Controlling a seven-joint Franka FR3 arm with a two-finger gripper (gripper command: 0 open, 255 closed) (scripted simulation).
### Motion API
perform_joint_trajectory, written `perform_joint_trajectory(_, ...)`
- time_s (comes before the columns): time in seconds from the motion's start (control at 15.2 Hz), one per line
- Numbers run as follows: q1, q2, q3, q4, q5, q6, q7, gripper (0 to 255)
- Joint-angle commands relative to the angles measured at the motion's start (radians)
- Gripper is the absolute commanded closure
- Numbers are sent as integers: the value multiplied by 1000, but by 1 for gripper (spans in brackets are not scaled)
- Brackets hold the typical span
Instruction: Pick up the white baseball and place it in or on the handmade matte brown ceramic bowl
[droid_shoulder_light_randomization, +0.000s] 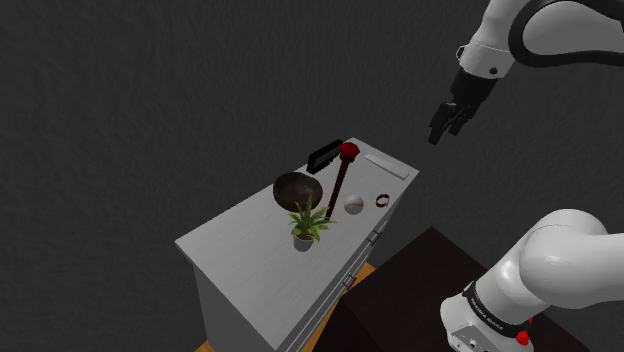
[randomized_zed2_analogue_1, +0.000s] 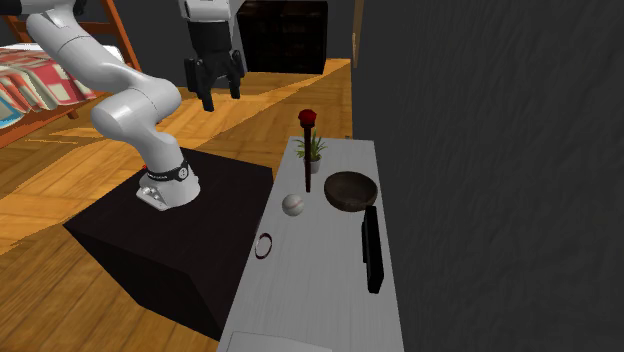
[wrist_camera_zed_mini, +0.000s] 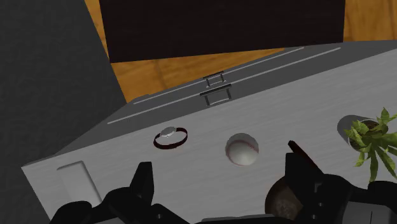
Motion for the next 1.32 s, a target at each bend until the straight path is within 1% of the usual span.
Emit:
perform_joint_trajectory(0.0, 0, 0, 0, 0, 0, 0, 0, 0)
perform_joint_trajectory(0.33, 8, 46, 25, -134, 2, 201, 49, 0)
perform_joint_trajectory(0.59, 12, 122, 47, -215, -3, 374, 93, 0)
perform_joint_trajectory(0.99, 5, 305, 88, -285, -28, 650, 171, 0)
perform_joint_trajectory(1.25, -17, 467, 124, -292, -76, 833, 245, 0)
